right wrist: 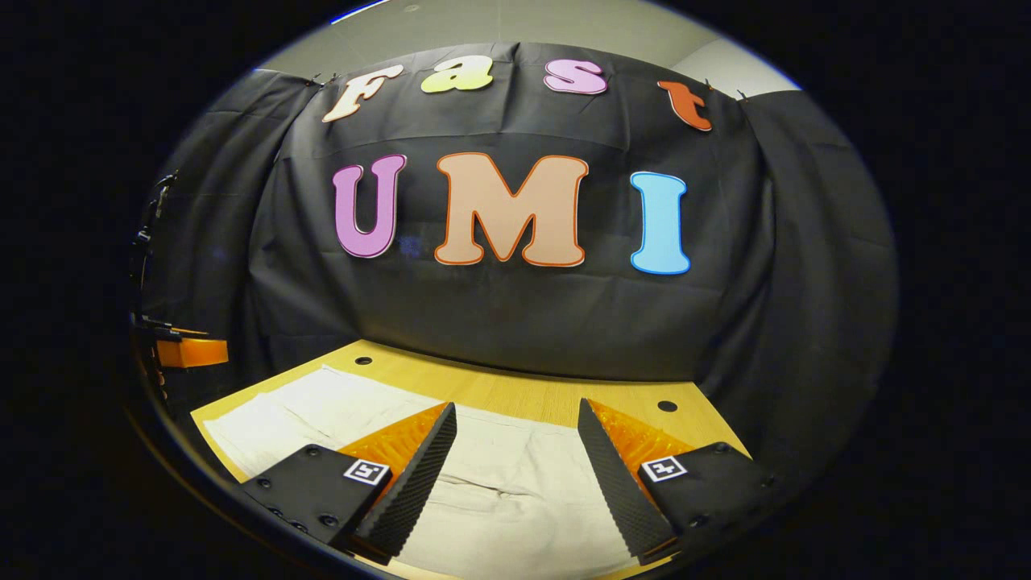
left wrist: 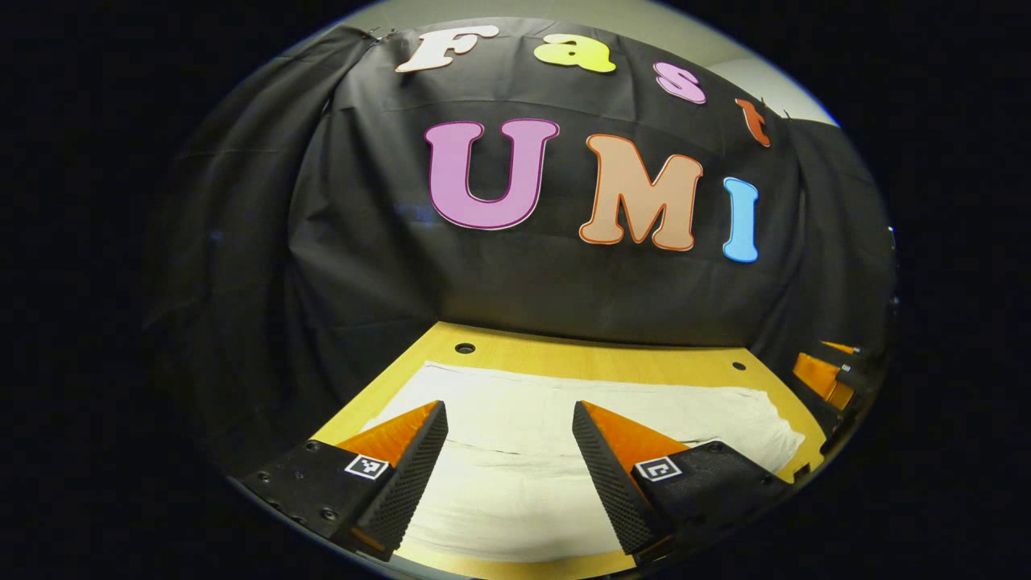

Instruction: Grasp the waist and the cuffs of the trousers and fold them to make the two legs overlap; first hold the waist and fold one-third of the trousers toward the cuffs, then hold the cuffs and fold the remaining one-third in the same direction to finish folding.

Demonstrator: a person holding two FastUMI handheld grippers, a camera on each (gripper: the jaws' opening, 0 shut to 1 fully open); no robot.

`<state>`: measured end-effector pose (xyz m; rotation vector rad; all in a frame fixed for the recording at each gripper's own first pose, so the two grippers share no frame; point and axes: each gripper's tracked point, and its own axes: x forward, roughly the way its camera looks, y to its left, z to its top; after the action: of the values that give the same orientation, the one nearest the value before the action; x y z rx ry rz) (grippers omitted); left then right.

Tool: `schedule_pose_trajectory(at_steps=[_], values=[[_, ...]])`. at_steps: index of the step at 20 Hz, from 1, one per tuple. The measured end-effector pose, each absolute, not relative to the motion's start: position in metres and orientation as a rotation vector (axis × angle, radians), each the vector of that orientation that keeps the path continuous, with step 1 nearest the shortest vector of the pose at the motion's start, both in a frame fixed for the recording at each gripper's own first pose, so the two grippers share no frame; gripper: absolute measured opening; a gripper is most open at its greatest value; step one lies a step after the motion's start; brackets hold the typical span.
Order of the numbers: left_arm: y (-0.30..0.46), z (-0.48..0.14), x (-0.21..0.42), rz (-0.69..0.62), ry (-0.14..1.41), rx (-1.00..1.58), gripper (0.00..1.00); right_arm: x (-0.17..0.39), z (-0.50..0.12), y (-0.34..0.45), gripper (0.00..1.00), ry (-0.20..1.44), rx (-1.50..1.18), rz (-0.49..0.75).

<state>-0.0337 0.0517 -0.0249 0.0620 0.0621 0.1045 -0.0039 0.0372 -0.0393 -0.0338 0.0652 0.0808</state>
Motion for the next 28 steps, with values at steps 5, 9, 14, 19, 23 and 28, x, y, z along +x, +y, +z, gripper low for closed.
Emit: schedule_pose_trajectory(at_steps=[5,9,14,19,23,28], values=[[0.081,-0.047,-0.033,-0.042,0.19,0.223,0.94,-0.013,-0.04,0.067,0.98,0.068,-0.026,0.02],[0.096,-0.096,-0.043,-0.253,0.376,0.364,0.92,-0.022,-0.047,0.084,0.98,0.085,0.015,-0.043],[0.114,-0.155,-0.063,-0.518,0.627,0.512,0.92,-0.03,-0.057,0.096,0.98,0.132,0.034,-0.098],[0.153,-0.187,-0.082,-0.679,0.781,0.761,0.91,-0.036,-0.063,0.094,0.98,0.164,0.03,-0.17],[0.189,-0.212,-0.104,-0.768,0.92,0.922,0.92,-0.04,-0.072,0.092,0.98,0.196,0.015,-0.218],[0.235,-0.244,-0.113,-0.825,1.014,1.053,0.9,-0.042,-0.079,0.097,0.97,0.216,0.012,-0.252]])
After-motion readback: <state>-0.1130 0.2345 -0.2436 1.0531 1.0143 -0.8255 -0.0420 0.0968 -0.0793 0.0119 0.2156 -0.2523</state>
